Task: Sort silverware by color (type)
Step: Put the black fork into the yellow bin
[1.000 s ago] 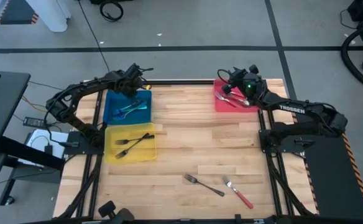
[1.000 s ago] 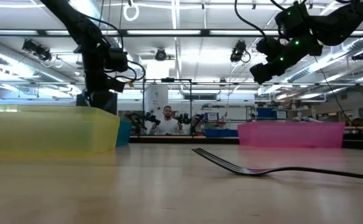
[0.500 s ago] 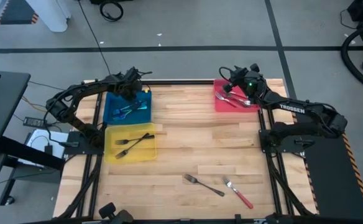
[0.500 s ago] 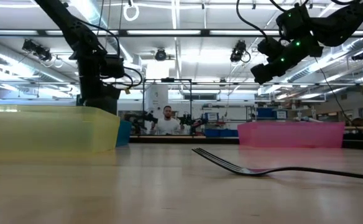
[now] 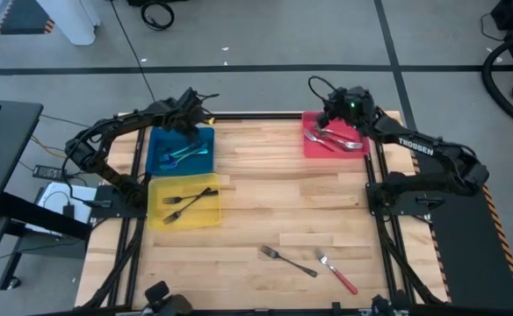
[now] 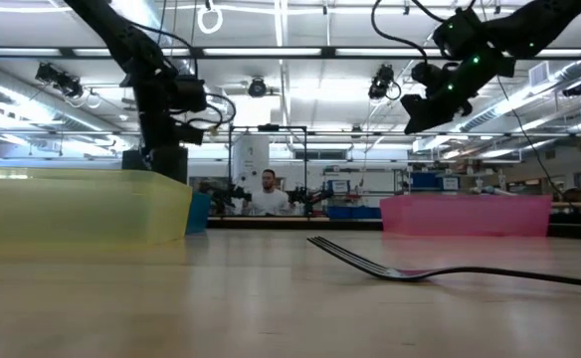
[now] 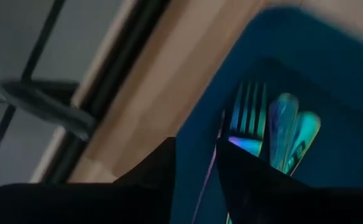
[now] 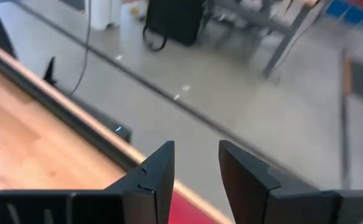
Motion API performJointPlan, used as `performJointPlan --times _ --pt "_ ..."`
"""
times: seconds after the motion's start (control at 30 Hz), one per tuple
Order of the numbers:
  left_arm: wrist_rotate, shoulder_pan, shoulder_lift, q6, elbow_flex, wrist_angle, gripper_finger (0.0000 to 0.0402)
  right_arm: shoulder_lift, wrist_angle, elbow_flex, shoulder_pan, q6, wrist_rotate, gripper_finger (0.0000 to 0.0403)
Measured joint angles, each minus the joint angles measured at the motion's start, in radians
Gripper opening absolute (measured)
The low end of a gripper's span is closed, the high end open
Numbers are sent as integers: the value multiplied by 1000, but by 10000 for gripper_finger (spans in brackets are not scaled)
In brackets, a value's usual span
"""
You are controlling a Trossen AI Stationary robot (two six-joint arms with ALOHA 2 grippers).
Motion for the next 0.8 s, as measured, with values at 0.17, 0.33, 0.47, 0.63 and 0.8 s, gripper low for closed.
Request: performJointPlan --times 0.17,0.33,0.47,0.63,0.8 --pt "0 -23 0 0 34 43 121 62 -225 103 -53 95 -95 134" --pt "0 -33 0 0 35 105 121 174 -442 197 -104 148 -176 134" --pt "0 -32 0 0 35 129 121 272 -571 270 -132 185 -269 134" --pt "0 -32 0 0 35 141 121 376 -702 355 -147 212 -412 134" --pt "0 -32 0 -1 35 141 121 451 -778 423 -148 206 -427 134"
